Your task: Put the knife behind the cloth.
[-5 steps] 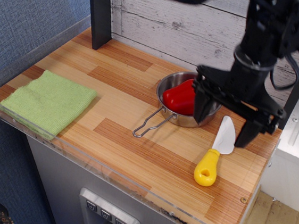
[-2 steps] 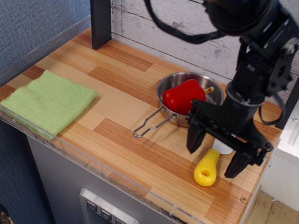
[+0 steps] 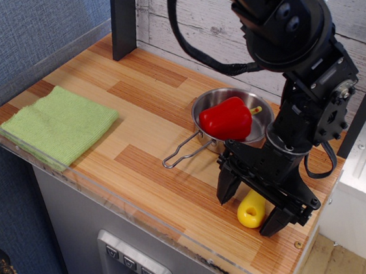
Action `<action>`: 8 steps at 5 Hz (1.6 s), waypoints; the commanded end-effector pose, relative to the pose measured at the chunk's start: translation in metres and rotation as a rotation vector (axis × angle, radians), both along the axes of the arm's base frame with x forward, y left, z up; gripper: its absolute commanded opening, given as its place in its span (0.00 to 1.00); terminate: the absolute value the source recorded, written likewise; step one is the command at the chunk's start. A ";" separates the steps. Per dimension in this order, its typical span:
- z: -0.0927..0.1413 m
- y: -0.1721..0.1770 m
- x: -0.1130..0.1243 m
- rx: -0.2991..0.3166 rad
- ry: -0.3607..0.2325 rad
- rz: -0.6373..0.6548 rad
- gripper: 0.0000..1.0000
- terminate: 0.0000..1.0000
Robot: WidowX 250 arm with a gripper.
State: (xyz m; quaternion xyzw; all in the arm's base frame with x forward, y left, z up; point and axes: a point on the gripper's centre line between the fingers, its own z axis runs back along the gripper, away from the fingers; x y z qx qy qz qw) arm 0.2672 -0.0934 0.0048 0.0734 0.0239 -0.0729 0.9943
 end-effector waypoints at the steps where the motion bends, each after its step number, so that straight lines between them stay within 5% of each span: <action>1: -0.002 0.003 -0.010 0.039 -0.013 -0.027 0.00 0.00; 2: 0.012 0.006 -0.008 0.038 -0.042 -0.032 0.00 0.00; 3: 0.050 0.013 0.000 0.005 -0.072 -0.066 0.00 0.00; 4: 0.096 0.035 0.010 -0.099 -0.091 -0.079 0.00 0.00; 5: 0.130 0.064 0.016 -0.141 -0.156 -0.049 0.00 0.00; 6: 0.145 0.116 0.025 -0.176 -0.175 0.039 0.00 0.00; 8: 0.106 0.194 0.041 -0.148 -0.100 0.130 0.00 0.00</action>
